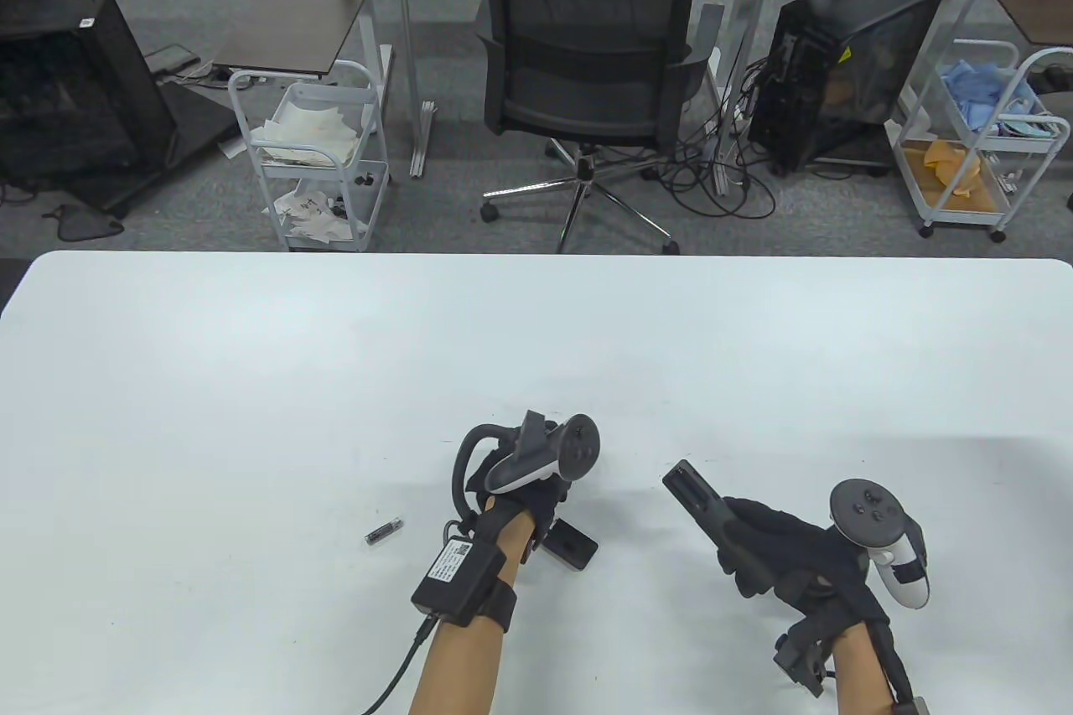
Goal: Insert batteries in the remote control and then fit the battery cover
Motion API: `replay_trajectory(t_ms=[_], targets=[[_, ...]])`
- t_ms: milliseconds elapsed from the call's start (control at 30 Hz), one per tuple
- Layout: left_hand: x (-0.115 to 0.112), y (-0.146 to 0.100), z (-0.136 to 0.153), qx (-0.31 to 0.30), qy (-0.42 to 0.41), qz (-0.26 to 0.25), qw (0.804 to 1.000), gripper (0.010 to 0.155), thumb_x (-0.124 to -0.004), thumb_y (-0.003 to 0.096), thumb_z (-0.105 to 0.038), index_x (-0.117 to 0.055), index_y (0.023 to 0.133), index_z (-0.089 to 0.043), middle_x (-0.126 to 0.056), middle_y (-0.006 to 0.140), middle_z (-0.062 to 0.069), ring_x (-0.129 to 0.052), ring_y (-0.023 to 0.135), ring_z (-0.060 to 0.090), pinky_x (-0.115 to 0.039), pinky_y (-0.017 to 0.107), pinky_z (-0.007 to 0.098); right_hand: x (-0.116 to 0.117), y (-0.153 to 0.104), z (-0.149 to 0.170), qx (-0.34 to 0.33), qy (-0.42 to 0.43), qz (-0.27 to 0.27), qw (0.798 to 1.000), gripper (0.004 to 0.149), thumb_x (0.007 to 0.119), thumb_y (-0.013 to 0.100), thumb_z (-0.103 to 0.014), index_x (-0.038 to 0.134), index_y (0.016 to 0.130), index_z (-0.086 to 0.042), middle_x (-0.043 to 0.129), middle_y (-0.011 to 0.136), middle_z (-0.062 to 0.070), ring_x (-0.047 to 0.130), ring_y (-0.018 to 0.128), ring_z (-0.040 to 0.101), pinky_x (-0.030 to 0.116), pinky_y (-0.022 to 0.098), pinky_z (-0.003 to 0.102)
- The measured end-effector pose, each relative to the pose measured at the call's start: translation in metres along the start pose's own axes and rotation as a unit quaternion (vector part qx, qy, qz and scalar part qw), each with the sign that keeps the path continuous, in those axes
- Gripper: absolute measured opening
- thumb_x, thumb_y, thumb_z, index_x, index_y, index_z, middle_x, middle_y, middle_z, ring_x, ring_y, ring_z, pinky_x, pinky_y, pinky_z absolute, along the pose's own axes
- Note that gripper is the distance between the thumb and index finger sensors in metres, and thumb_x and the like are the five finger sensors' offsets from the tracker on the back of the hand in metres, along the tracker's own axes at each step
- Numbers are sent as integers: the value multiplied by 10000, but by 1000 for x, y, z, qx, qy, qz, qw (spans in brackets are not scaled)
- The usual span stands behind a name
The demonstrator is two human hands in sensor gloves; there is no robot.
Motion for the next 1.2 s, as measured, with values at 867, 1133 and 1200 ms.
replay_trajectory(t_ms=[867,1133,1200], targets=[[16,-141,-9,-77,-34,-80,993,439,-849,542,-237,-751,961,-152,-881,882,188,-961,715,295,-715,681,579,71,9,-20,-18,-24,-183,983,583,714,580,-443,639,1083,-159,959,762,113,990,448,168,794,574,429],[10,-142,-32,-96,34,-74,992,437,-846,545,-234,-749,965,-160,-870,898,183,-952,732,295,-708,690,580,89,14,-22,-11,-36,-208,977,581,714,580,-441,639,1080,-155,961,753,108,991,440,162,799,567,422],[7,-141,-37,-95,57,-63,992,439,-844,547,-237,-744,968,-168,-868,904,180,-950,739,292,-705,692,579,93,14,-23,-12,-41,-214,976,583,714,579,-441,640,1079,-152,963,751,108,992,439,161,801,566,419]])
Point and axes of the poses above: the tracker on the back of each hand, its own z axis roughly to the little-finger side, its own y axis roughly from the wrist to the fingertips, x = y × z, the point moved 2 cm from there along y, roughly from the wrist to the fingertips
